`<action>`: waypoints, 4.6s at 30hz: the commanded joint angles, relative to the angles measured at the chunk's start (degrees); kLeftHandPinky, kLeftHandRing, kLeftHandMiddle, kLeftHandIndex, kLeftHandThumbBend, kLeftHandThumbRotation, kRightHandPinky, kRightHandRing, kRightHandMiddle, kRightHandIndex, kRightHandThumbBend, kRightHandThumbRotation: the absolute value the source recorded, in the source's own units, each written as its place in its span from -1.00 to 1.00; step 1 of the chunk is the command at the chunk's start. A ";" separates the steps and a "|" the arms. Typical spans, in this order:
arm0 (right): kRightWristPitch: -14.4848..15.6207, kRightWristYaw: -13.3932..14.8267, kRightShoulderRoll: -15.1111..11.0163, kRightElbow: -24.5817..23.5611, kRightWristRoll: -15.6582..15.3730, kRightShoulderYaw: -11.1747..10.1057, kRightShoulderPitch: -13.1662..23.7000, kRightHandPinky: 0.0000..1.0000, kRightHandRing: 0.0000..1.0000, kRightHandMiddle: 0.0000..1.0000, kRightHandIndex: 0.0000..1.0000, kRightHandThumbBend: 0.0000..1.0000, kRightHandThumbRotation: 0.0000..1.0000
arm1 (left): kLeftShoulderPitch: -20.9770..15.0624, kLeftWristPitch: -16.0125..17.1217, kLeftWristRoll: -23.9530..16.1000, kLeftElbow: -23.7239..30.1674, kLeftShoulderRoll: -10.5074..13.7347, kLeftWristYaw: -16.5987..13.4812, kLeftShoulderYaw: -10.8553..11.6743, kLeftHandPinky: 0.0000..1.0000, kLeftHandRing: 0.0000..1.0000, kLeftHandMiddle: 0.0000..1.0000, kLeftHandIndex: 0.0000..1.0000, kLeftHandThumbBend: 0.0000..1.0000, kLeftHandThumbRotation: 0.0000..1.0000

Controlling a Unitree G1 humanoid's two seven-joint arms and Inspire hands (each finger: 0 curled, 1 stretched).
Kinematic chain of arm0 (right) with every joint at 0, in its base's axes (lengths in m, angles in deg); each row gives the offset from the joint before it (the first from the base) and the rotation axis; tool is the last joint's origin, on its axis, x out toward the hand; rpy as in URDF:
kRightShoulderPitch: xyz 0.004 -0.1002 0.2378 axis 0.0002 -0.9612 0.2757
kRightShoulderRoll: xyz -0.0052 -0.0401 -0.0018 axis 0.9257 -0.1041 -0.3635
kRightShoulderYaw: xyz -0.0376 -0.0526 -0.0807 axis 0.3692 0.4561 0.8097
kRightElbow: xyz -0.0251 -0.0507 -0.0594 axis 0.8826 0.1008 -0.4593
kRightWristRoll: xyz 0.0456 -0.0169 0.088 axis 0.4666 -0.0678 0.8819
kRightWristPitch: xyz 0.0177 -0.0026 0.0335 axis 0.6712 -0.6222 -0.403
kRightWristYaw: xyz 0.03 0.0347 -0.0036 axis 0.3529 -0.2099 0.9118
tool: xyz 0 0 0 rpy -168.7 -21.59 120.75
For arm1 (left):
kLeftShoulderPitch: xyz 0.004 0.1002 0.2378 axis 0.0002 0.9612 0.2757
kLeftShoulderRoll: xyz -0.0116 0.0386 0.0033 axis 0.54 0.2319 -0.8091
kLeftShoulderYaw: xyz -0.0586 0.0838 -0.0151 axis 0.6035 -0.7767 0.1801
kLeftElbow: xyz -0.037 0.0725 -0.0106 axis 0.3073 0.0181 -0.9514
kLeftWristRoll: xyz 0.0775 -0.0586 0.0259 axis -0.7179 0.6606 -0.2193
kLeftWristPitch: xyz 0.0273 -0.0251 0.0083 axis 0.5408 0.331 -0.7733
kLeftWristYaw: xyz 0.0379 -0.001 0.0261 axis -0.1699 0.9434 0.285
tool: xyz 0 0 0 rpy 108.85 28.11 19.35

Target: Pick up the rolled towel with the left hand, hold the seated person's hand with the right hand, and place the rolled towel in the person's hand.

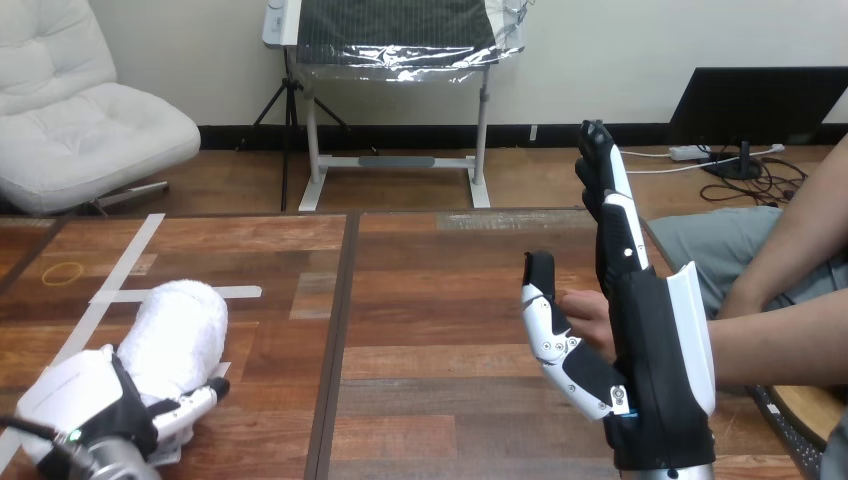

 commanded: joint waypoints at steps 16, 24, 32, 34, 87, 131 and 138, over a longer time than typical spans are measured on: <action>0.56 -1.57 1.15 -2.20 1.89 -1.74 2.68 1.00 1.00 1.00 1.00 -1.00 -1.00 | -5.77 -3.53 4.50 -13.15 1.32 -0.25 -5.73 0.69 0.73 0.80 0.82 0.79 0.51; 0.43 -2.00 0.79 -2.14 1.76 -2.35 2.74 1.00 1.00 1.00 1.00 -1.00 -1.00 | -5.74 -4.49 5.82 -13.07 1.26 -3.47 -6.22 0.63 0.65 0.71 0.74 0.74 0.45; 0.72 -2.03 0.89 -2.27 1.38 -2.68 2.66 1.00 1.00 1.00 1.00 -1.00 -1.00 | -5.36 -3.45 8.02 -13.20 1.43 -7.98 -5.90 0.42 0.41 0.45 0.55 0.67 0.21; 0.66 -2.08 0.85 -2.19 1.34 -2.76 2.70 1.00 1.00 1.00 1.00 -1.00 -1.00 | -4.96 -2.22 9.46 -12.92 1.05 -10.35 -4.89 0.36 0.35 0.39 0.52 0.65 0.11; 0.19 -2.78 0.99 -1.10 1.57 -3.58 3.69 1.00 1.00 1.00 1.00 -1.00 -1.00 | 0.66 32.98 25.20 -17.44 1.52 -41.95 -0.02 -0.08 -0.06 0.01 0.11 0.61 -1.00; -0.65 -2.36 0.45 0.03 1.93 -4.77 4.94 1.00 1.00 1.00 0.99 -1.00 -1.00 | 4.82 69.36 80.27 -5.66 -11.49 -8.10 4.72 -0.11 -0.22 -0.18 -0.01 0.18 -1.00; -0.81 -2.41 0.31 0.47 2.06 -4.88 5.36 1.00 1.00 1.00 0.99 -1.00 -1.00 | 5.31 67.58 85.98 -0.90 -12.83 -3.15 3.83 -0.24 -0.27 -0.21 -0.03 0.11 -1.00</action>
